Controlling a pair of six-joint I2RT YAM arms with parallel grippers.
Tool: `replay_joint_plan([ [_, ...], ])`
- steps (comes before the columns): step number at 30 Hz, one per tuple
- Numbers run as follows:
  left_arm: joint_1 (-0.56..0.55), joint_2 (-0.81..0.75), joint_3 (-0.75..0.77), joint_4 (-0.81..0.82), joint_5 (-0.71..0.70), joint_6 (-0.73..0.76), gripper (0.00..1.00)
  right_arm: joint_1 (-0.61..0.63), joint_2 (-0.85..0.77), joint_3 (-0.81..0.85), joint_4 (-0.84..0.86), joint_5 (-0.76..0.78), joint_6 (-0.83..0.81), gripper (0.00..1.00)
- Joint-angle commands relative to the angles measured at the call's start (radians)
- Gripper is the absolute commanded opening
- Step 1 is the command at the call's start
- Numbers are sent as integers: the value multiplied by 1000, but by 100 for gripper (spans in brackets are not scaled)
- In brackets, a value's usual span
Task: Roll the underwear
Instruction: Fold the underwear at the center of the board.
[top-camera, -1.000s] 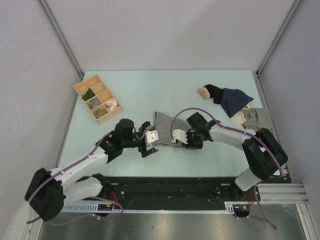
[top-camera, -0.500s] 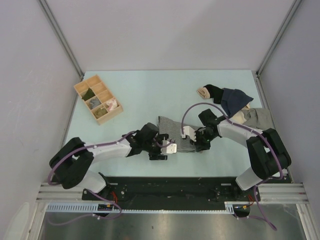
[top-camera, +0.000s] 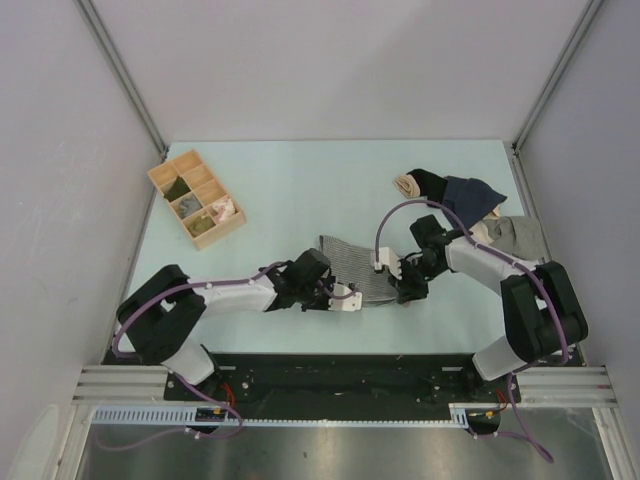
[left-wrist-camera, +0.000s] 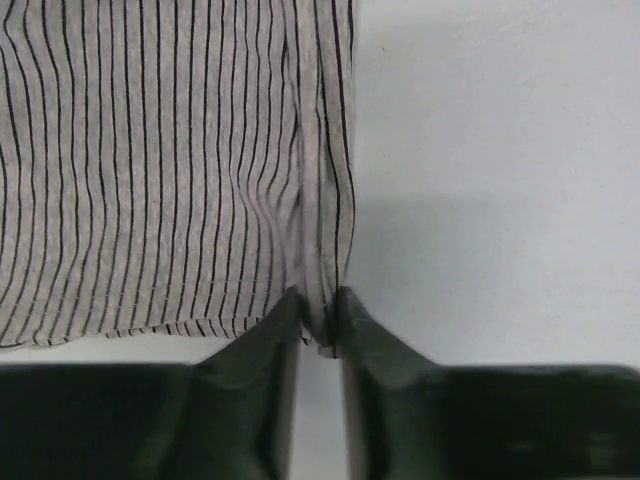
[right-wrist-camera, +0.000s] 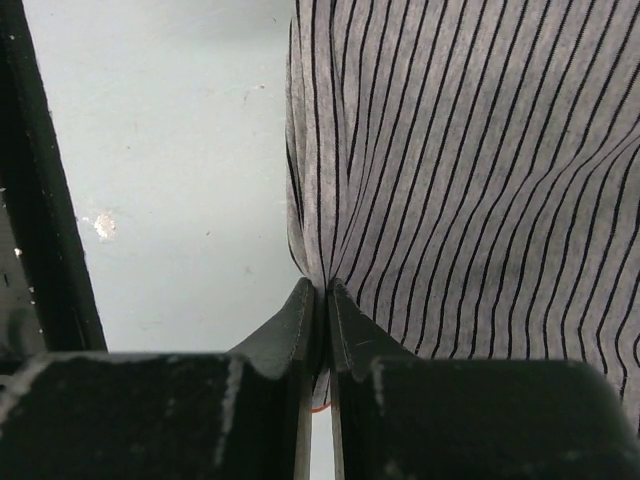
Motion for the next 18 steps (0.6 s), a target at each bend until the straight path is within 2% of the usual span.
replay_joint_plan([
  [1, -10, 52, 53, -77, -32, 54, 11, -24, -47, 37, -51, -58, -39, 8],
  [3, -10, 65, 78, -115, -14, 49, 1, -26, -45, 37, -65, -59, -45, 8],
  [4, -10, 67, 82, -126, -6, 48, 0, -27, -45, 37, -68, -59, -49, 8],
  [12, -4, -33, 185, -281, 117, 17, 0, -43, -33, 57, -69, -12, -8, 8],
  [18, 84, 39, 337, -356, 195, 2, 0, -49, 29, 122, -71, 25, 40, 8],
])
